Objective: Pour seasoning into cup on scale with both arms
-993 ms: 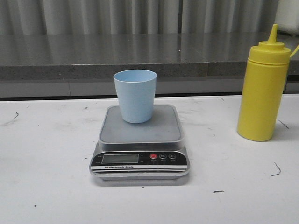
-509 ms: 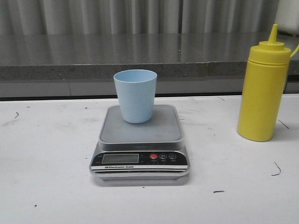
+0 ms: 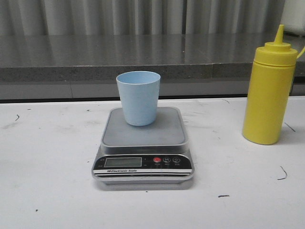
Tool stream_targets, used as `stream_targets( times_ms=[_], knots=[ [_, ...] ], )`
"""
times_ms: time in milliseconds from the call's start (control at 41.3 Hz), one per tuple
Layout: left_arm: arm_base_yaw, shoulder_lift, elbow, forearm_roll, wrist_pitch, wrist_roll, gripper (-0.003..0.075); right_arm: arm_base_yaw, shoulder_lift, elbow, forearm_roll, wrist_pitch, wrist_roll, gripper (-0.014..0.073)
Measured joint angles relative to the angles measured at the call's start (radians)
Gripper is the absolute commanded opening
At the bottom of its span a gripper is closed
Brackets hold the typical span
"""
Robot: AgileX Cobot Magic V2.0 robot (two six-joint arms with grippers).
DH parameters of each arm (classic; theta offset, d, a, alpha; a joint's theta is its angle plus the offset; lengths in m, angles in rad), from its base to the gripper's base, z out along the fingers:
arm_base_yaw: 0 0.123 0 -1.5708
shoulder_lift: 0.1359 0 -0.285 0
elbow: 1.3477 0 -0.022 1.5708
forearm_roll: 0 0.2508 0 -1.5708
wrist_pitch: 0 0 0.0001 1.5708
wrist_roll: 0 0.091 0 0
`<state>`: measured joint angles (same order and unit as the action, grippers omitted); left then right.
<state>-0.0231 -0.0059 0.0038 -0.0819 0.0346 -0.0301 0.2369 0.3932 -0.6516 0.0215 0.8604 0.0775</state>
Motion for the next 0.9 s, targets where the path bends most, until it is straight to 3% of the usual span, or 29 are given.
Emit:
stream_targets(
  times_ms=[170,436,702,896],
  knots=[
    [0.0,0.0,0.0,0.0,0.0,0.0,-0.002,-0.079,-0.113,0.148,0.004,-0.139,-0.077,-0.0063],
    [0.0,0.0,0.0,0.0,-0.001,0.0,-0.002,-0.172,-0.324,0.446,0.004,-0.481,-0.11,-0.0067],
    [0.0,0.0,0.0,0.0,-0.002,0.0,-0.002,-0.196,-0.403,0.644,0.005,-0.679,-0.111,-0.0067],
    [0.0,0.0,0.0,0.0,-0.002,0.0,-0.002,-0.204,-0.403,0.679,0.006,-0.751,-0.111,-0.0067]
  ],
)
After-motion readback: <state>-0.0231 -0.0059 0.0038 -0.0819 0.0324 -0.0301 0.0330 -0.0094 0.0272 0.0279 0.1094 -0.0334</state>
